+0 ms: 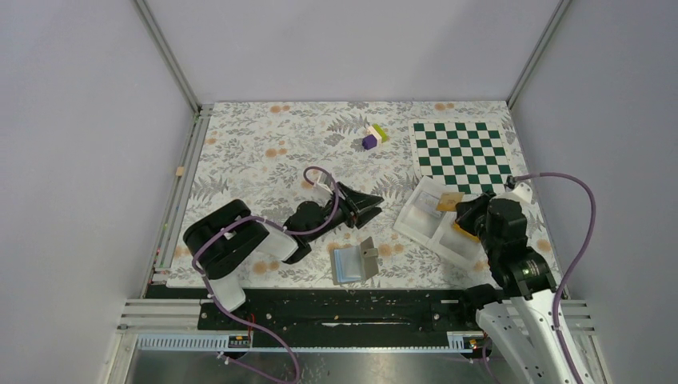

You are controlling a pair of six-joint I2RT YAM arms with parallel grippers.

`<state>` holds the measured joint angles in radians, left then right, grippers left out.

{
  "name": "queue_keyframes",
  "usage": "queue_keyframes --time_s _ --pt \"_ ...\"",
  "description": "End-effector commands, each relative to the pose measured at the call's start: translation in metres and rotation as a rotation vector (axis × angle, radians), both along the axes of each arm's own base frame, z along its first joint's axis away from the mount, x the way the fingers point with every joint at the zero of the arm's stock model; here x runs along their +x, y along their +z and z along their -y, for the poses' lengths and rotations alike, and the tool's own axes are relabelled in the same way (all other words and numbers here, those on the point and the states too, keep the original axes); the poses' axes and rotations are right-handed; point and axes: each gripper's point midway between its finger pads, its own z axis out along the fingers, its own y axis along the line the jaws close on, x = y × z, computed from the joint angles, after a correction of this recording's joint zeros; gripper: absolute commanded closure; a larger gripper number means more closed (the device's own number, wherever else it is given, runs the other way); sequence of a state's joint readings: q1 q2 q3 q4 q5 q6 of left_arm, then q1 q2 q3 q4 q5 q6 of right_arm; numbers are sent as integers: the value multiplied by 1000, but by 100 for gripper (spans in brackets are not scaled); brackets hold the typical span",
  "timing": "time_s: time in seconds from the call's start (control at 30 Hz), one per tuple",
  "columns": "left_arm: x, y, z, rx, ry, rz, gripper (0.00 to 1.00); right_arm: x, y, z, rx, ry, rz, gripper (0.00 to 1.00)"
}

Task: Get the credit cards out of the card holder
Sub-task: Place the credit card in the storage box.

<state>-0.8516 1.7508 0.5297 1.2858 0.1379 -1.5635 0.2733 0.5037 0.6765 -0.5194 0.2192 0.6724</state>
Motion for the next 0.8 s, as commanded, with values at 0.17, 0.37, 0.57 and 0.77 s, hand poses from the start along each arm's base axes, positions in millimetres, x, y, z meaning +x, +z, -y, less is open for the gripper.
queue_keyframes --time_s 0.17,0.37,0.57,0.77 --pt "-10 8 -20 106 -78 94 34 -24 -10 50 -220 -138 -114 100" --pt "-18 13 -29 263 -92 144 34 -7 -38 53 -222 -155 -163 100" --pt "-27 25 -45 330 -74 201 33 9 -58 68 -186 -180 -223 100" --pt "-29 34 -54 362 -50 232 33 24 -68 75 -92 -170 -224 100"
